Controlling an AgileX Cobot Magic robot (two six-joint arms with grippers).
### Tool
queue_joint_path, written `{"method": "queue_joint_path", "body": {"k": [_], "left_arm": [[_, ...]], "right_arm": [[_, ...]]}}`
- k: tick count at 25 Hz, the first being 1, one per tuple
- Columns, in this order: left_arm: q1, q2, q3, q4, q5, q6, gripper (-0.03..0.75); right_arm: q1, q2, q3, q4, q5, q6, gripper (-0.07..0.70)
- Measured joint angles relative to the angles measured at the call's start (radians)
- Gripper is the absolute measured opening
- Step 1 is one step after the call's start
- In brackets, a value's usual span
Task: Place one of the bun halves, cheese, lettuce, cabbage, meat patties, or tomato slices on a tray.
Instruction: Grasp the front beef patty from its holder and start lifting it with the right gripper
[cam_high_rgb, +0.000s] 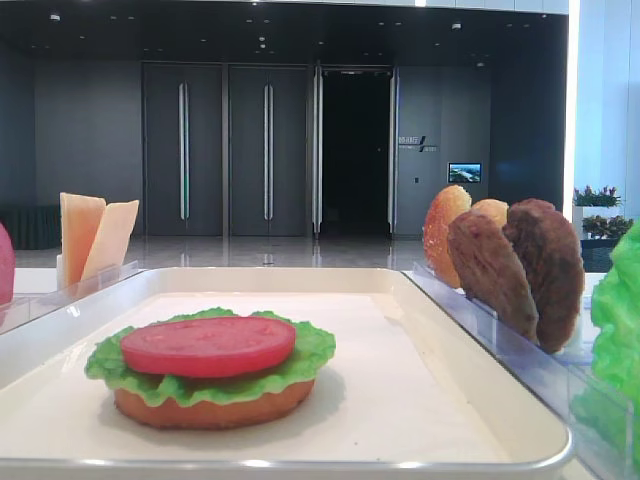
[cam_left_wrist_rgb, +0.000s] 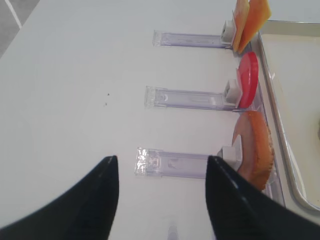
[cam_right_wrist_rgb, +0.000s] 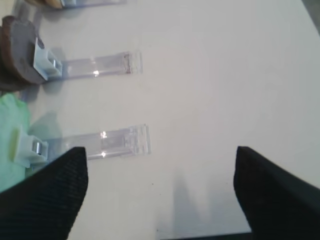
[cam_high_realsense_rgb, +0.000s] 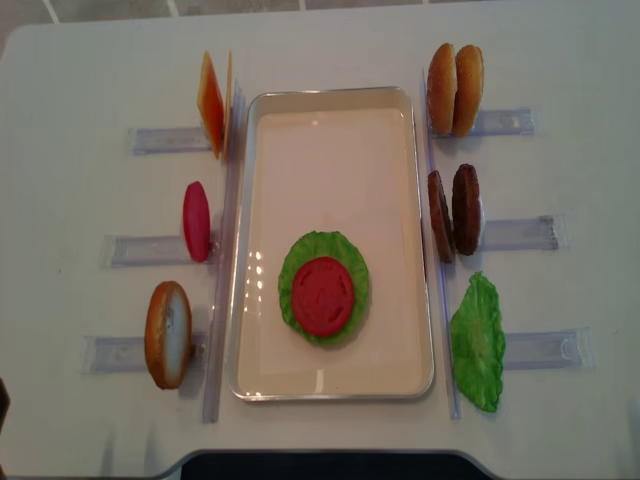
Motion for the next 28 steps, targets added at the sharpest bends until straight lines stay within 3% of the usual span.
{"method": "queue_joint_path", "body": {"k": [3, 7, 13, 28], "left_arm": [[0.000, 0.000, 0.000, 0.000, 0.000, 0.000, 0.429], [0.000, 0.000, 0.000, 0.000, 0.000, 0.000, 0.429], [0.000, 0.000, 0.000, 0.000, 0.000, 0.000, 0.429], [0.000, 0.000, 0.000, 0.000, 0.000, 0.000, 0.402]], "right_arm": [[0.000, 0.115, -0.005, 0.012, 0.010, 0.000, 0.593], [0.000, 0.290, -0.043, 0.054, 0.072, -0.012, 0.593], [0.000, 0.556, -0.117, 0.062, 0.085, -0.048, 0.593], [0.000, 1.049, -0.499, 0.116, 0.085, -0.066, 0.593]]}}
